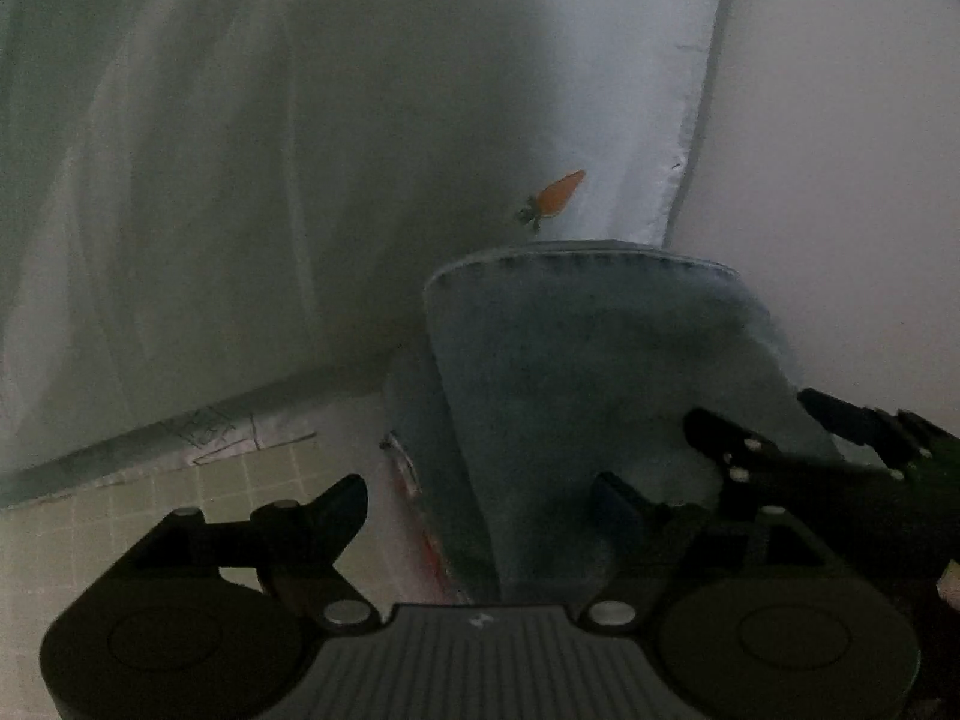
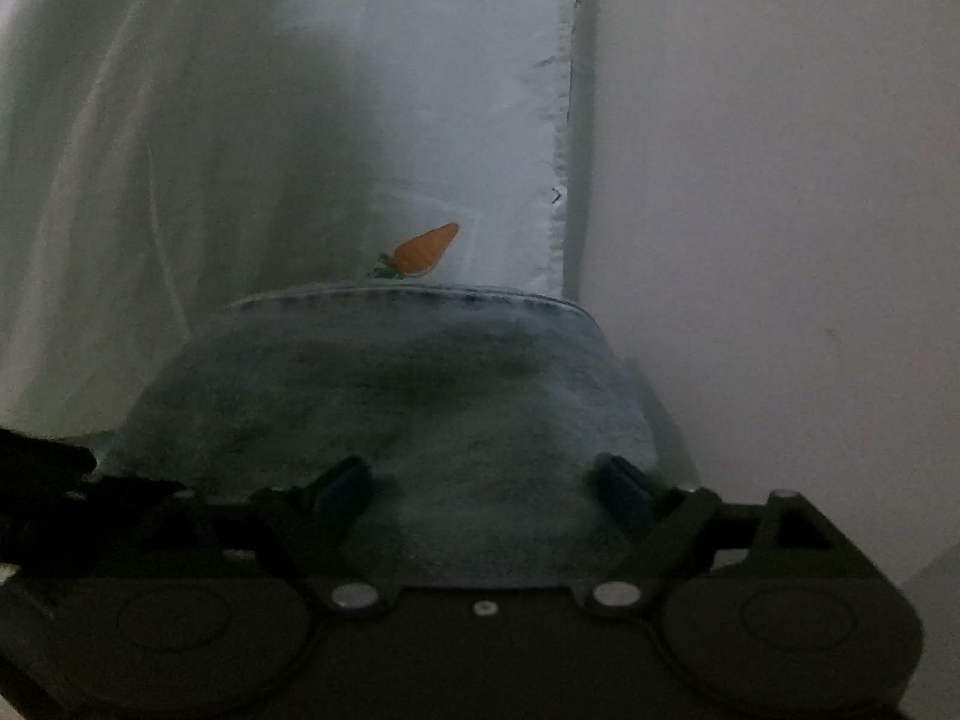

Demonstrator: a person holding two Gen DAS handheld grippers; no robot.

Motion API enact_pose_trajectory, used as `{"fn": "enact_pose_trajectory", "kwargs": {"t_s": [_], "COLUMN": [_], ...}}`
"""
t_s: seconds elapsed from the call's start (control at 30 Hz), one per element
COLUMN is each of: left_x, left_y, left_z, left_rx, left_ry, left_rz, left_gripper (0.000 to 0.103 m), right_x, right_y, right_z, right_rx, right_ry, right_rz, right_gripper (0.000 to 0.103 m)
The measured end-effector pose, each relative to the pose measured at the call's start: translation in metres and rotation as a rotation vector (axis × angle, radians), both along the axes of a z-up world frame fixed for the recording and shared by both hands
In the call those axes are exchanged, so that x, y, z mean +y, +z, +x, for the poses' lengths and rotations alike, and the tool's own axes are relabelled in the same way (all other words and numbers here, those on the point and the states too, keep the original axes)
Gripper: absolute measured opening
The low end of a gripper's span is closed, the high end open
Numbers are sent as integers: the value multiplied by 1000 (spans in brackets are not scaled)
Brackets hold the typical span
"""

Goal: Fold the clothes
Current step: 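Carry the folded jeans with both grippers onto the clothes stack, then open both grippers and release the jeans on the stack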

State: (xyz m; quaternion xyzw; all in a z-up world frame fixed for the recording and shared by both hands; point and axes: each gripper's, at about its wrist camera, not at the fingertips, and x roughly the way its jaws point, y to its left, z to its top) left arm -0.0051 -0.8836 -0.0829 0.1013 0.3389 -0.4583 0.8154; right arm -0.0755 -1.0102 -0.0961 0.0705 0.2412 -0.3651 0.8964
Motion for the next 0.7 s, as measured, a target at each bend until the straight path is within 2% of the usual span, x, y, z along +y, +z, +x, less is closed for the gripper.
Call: {"fn": "enact_pose_trajectory", "kwargs": {"t_s": [0.07,0.13,0.23,0.37,0.57,0.7], "left_x": [8,17,42,88,175,229], "left_y": [4,13,30,65,107,120], "left_z": [-4,-3,-12,-37,-88,-122], "left_rx": [-18,-38,-87,-165,-207,-220], "left_ry": [6,4,-13,-30,-63,-53], "left_rz": [-1,-16,-57,-135,-239,-232], "left_gripper": [88,89,101,102,103,103], "right_x": [6,17,60,113,205,260], "right_y": [6,13,33,66,99,102], "right_z": [-10,-22,-62,-99,-149,-170], "right_rx": [1,-9,-47,-111,-157,-146], "right_ry": [-2,-4,-38,-108,-110,-130], "right_rz": [-4,-17,-64,-130,-40,12], "right_gripper": [89,96,97,103,103,103]}}
